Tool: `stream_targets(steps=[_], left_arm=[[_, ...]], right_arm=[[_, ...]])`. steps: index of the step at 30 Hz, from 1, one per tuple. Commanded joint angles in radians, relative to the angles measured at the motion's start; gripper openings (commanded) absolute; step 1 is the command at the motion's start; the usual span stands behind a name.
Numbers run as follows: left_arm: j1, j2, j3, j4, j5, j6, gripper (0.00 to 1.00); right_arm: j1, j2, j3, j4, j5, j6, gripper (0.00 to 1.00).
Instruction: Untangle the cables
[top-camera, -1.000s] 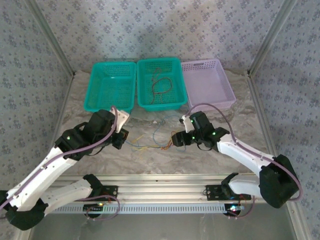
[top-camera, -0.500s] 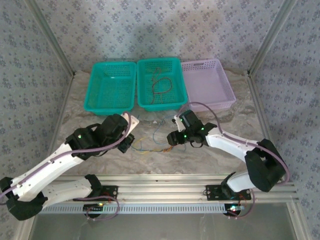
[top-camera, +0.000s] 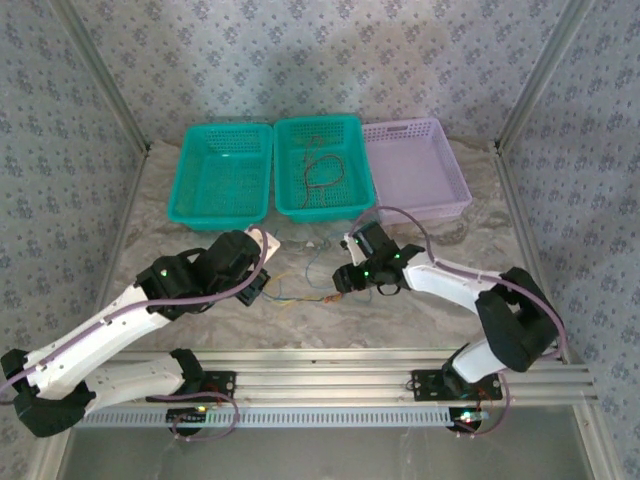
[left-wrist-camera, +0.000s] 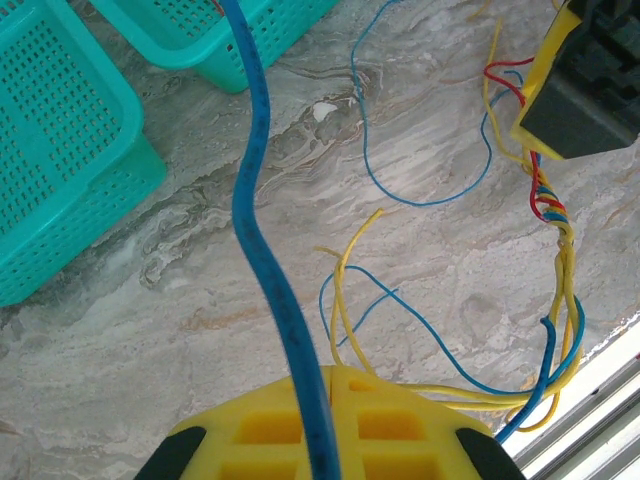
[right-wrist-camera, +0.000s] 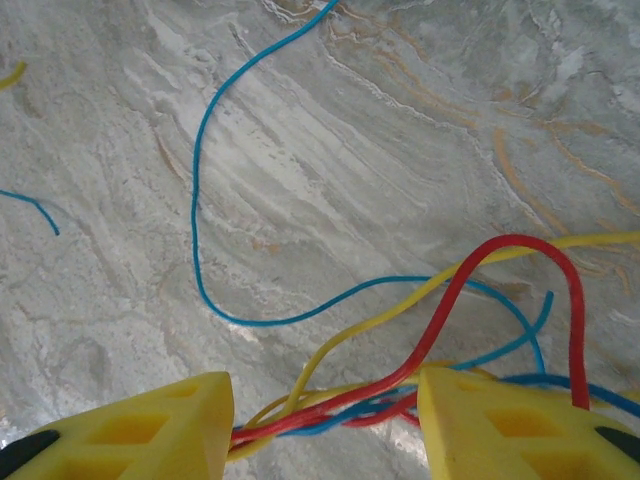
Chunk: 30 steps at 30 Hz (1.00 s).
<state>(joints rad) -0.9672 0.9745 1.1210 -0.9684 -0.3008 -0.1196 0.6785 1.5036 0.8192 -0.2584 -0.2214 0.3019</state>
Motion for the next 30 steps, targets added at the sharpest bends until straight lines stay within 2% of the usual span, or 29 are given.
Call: stream_targets(steps=[1, 15, 18, 23, 30], left_arm=[[-0.017, -0.011, 0.044, 0.007, -0.003, 0.018, 0.0], [-0.068, -0.013, 0.04, 0.016, -0.003, 0.024, 0.0], [-0.07, -0.019, 0.034, 0.02, -0.006, 0.025, 0.0], [-0.074, -0.025, 0.038, 0.012, -0.005, 0.024, 0.0], [-0.079, -0.036, 0.047, -0.013, -0.02, 0.023, 0.0]], right_arm=[[-0.005, 0.059, 0.047, 0.003, -0.006, 0.021, 0.52], [-0.022, 0.148, 0.125, 0.025, -0.05, 0.034, 0.47], [-0.023, 0.171, 0.143, 0.027, -0.087, 0.041, 0.39], [-0.021, 0.164, 0.156, -0.022, -0.076, 0.01, 0.41], [-0.016, 0.118, 0.09, -0.085, -0.045, -0.049, 0.44]])
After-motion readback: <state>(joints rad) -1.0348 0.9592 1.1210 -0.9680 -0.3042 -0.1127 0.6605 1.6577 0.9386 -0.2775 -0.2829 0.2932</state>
